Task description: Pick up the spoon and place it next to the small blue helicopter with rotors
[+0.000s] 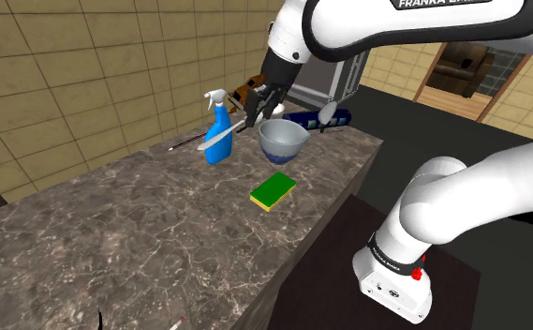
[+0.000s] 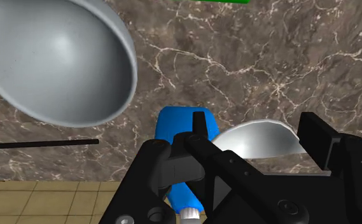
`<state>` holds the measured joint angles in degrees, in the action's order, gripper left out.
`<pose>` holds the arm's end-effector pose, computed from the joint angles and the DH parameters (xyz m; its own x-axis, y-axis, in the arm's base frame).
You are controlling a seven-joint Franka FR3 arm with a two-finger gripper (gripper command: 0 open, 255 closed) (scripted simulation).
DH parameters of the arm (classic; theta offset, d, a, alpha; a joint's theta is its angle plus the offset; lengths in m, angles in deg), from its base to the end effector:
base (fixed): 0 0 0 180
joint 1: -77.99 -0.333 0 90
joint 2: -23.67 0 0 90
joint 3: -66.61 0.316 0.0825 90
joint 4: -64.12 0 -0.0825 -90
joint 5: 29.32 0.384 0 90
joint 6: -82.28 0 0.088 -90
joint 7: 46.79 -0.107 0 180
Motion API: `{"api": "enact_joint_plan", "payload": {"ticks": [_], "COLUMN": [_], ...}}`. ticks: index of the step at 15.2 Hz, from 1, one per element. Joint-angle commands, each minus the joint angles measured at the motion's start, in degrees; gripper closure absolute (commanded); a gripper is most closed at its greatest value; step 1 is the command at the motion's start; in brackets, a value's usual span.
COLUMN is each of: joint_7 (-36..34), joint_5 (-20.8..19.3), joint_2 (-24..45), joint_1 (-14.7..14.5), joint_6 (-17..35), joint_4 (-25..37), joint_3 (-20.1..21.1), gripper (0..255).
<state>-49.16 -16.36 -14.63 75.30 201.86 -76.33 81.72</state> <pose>0.3576 0.1413 0.5463 0.9492 0.1380 0.2827 0.1638 -0.9840 -0.0698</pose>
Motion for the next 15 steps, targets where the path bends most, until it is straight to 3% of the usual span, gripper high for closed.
{"api": "enact_joint_plan", "payload": {"ticks": [1, 15], "joint_7": [2.7, 21.9], "joint_5": [-0.5, -8.8], "joint_2": [-2.2, -12.6], "joint_1": [0.4, 7.4], "joint_6": [-1.1, -8.0], "joint_4": [-1.5, -7.5], "joint_3": [-2.6, -21.7], "gripper": [255, 255]}}
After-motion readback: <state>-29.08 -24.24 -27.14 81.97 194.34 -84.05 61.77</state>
